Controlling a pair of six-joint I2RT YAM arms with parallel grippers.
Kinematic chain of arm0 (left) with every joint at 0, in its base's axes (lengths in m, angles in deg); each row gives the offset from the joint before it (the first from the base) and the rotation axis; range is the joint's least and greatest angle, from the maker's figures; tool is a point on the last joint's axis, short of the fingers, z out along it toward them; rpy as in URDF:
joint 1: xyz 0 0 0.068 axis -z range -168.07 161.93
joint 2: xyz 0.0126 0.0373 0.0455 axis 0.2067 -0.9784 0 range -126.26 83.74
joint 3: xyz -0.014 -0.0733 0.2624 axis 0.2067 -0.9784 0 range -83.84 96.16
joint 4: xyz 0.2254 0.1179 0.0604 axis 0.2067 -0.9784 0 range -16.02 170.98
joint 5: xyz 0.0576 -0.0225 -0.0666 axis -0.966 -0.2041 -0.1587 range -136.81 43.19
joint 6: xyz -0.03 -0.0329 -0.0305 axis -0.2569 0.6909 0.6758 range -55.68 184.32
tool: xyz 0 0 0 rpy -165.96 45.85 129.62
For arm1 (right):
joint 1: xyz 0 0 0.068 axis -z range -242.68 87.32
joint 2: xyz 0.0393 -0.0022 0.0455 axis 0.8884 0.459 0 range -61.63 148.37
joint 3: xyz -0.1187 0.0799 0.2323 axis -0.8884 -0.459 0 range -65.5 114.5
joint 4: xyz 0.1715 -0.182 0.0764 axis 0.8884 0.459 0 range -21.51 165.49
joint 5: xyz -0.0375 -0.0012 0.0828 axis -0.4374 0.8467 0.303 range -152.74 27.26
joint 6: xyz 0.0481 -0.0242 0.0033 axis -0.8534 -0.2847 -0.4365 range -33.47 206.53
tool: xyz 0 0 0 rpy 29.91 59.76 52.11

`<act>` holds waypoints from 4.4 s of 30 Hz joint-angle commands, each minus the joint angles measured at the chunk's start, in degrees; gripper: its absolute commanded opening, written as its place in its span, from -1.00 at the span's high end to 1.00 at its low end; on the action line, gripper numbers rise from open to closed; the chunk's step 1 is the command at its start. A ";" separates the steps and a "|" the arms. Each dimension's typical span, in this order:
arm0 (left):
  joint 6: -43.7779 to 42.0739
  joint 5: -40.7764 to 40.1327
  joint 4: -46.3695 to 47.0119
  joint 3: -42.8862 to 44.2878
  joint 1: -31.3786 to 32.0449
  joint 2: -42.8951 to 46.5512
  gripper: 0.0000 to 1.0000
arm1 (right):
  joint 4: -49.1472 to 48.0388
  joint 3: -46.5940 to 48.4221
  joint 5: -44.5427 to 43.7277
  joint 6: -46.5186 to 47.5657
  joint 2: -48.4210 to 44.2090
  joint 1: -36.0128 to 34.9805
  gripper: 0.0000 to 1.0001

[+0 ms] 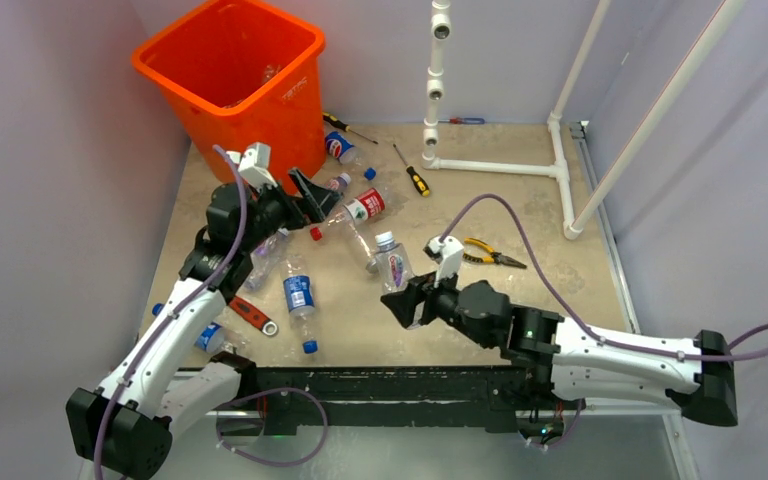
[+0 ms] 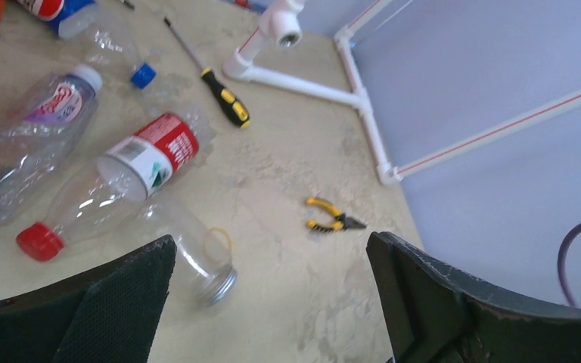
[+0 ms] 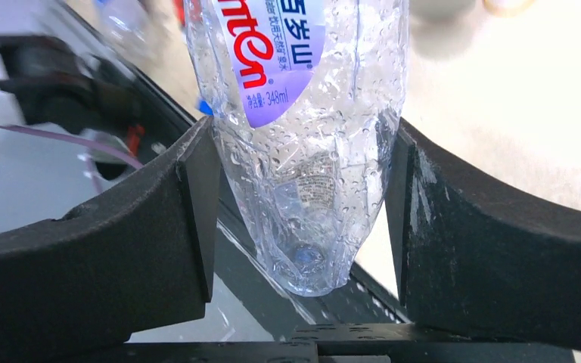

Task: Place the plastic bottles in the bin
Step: Pick up the plastic bottle from the corner of the board, then place the plastic bottle in the trash bin.

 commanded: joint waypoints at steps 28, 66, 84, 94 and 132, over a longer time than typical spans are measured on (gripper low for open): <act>-7.58 19.53 28.50 -3.34 13.34 -2.97 -0.66 | -50.95 -13.47 1.35 26.86 0.92 -0.17 1.00; 2.61 30.00 41.40 -5.52 14.66 -7.30 -0.08 | -52.36 -12.21 -4.45 26.10 5.19 -0.21 1.00; -3.34 21.69 31.92 -3.82 16.17 -5.96 1.00 | -43.60 -9.37 -2.92 23.76 3.78 -0.20 -0.22; -7.31 4.96 25.83 -1.80 16.21 -0.29 1.00 | -27.41 -8.48 0.95 17.38 -12.08 -0.21 -0.98; -23.82 -42.24 28.06 63.52 -11.16 -43.53 1.00 | -18.42 -18.11 3.32 0.06 -24.51 -0.08 -0.98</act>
